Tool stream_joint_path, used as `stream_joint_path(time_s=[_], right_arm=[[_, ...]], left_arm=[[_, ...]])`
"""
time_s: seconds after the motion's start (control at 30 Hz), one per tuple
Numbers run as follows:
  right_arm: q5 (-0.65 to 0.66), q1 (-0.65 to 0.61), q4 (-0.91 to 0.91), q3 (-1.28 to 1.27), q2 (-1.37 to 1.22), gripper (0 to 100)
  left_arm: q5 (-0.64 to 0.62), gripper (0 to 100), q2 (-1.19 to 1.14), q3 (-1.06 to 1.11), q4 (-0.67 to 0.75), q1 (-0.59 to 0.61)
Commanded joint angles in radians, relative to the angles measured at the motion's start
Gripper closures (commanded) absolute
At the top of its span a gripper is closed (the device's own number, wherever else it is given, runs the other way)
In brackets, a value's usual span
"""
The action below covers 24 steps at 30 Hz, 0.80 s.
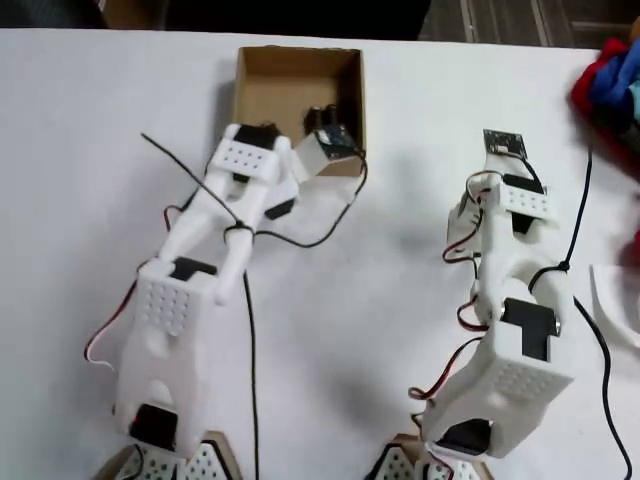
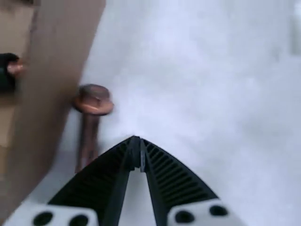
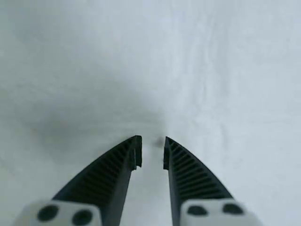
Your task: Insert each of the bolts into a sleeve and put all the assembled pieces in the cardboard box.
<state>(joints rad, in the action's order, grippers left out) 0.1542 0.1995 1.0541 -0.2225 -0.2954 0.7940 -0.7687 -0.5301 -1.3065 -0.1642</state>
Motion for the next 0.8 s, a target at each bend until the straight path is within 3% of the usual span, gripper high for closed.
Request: stream_joint_path(time_s=[0.0,0.17,0.5,0.77], right_arm=[[-0.008,0.012,-0.012,0.002,0.067,92.8],[-0.008,0.012,-0.012,0.002,0.065,92.8],[-0.008,0.012,-0.012,0.002,0.065,92.8],[-0.008,0.012,-0.013,0.002,0.065,92.8]], left_arm=[[0.008,95,0.009,-0.082,0.031,0.023],[0.008,81,0.009,-0.114,0.034,0.040],[0.006,84,-0.089,-0.171,0.064,0.052],[0.006,84,-0.206,-0.341,-0.026,0.051]])
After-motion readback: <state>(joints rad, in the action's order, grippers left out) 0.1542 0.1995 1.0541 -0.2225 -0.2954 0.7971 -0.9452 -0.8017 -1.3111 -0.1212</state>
